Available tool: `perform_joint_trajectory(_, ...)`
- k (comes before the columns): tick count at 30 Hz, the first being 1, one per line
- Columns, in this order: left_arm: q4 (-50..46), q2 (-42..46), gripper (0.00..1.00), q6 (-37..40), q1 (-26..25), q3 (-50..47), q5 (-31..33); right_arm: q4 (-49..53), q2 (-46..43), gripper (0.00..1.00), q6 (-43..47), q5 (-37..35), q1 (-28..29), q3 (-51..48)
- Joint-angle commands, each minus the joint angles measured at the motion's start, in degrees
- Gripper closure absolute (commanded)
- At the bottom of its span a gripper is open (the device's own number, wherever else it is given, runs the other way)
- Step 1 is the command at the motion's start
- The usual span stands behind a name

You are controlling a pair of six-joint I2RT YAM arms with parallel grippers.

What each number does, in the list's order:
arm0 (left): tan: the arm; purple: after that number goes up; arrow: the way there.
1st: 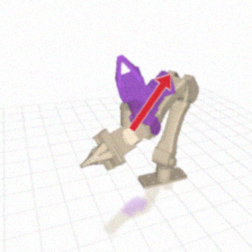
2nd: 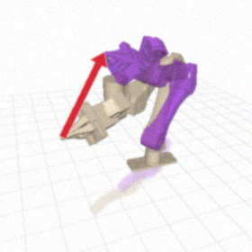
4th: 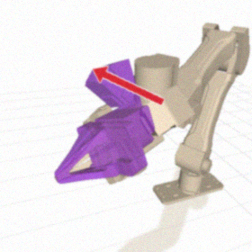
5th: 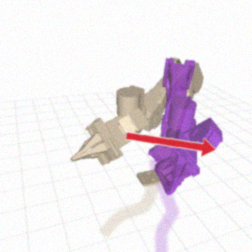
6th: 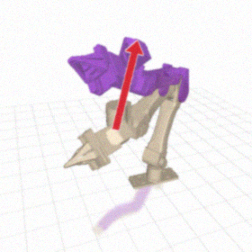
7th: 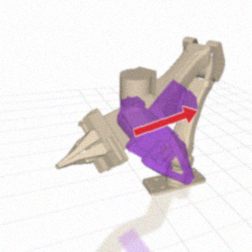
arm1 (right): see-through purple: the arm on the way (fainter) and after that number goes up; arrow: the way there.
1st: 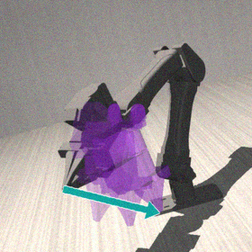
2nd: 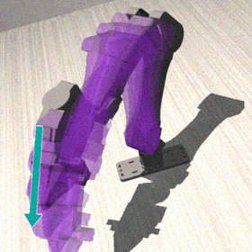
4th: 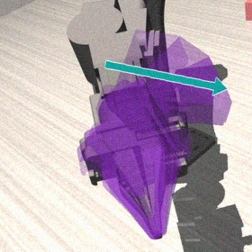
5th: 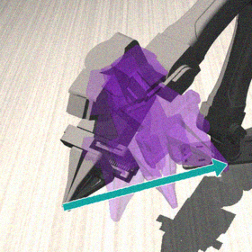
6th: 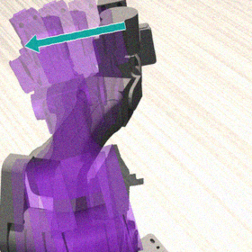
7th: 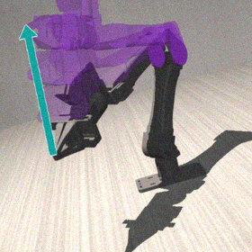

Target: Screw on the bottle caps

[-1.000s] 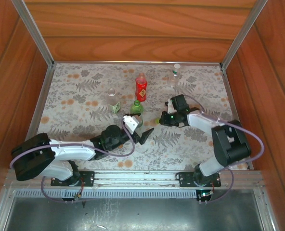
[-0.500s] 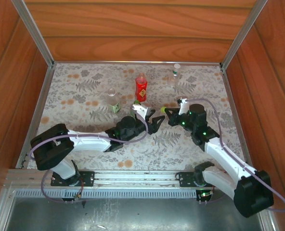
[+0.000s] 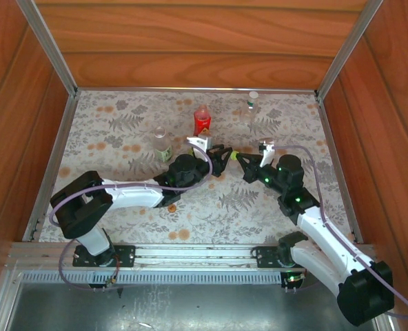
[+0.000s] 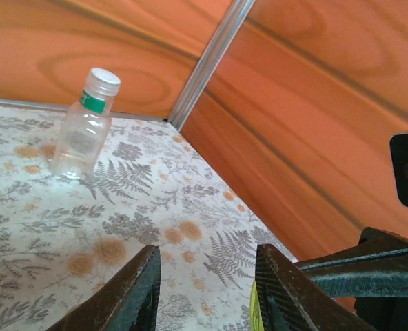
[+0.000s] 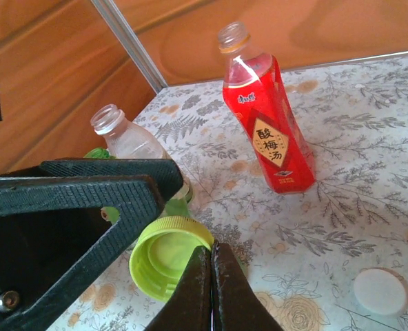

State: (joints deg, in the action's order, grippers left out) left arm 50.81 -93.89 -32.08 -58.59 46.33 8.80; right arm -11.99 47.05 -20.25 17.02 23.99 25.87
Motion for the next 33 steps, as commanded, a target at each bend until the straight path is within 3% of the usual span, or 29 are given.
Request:
perform_joint_trajectory(1, 0.29, -1.11, 0.59, -1.44, -0.03, 1.55, -4.72, -2.29, -0.08, 1.0, -0.71, 1.52, 0.19, -0.56)
perform_joint_trajectory(5, 0.39, -0.87, 0.52, -1.87, -0.03, 1.42, -4.52, -1.51, 0.76, 1.0, -0.54, -0.19, 0.19, -0.51)
perform_joint_trajectory(11, 0.31, -1.43, 0.53, -2.57, -0.03, 2.12, -7.12, -3.45, 0.49, 1.0, -2.02, -0.23, 0.18, -0.94)
perform_joint_trajectory(17, 0.35, -2.01, 0.63, -2.95, -0.02, 2.76, -8.71, -3.52, 0.07, 1.0, -2.46, 0.12, 0.18, -1.25)
perform_joint_trajectory(24, 0.32, -1.51, 0.83, -1.64, -0.03, 2.63, -9.2, -3.29, 0.32, 1.0, -2.27, 0.3, 0.18, -1.26)
perform_joint_trajectory(29, 0.33, -1.04, 0.88, 0.61, -0.03, 2.45, -9.18, -2.26, -0.2, 0.99, -2.42, -0.13, 0.21, -0.96)
perform_joint_trajectory(33, 0.33, -0.97, 0.88, 3.37, -0.02, 2.32, -8.51, -0.51, -1.85, 0.83, -3.72, -1.76, 0.2, -0.86)
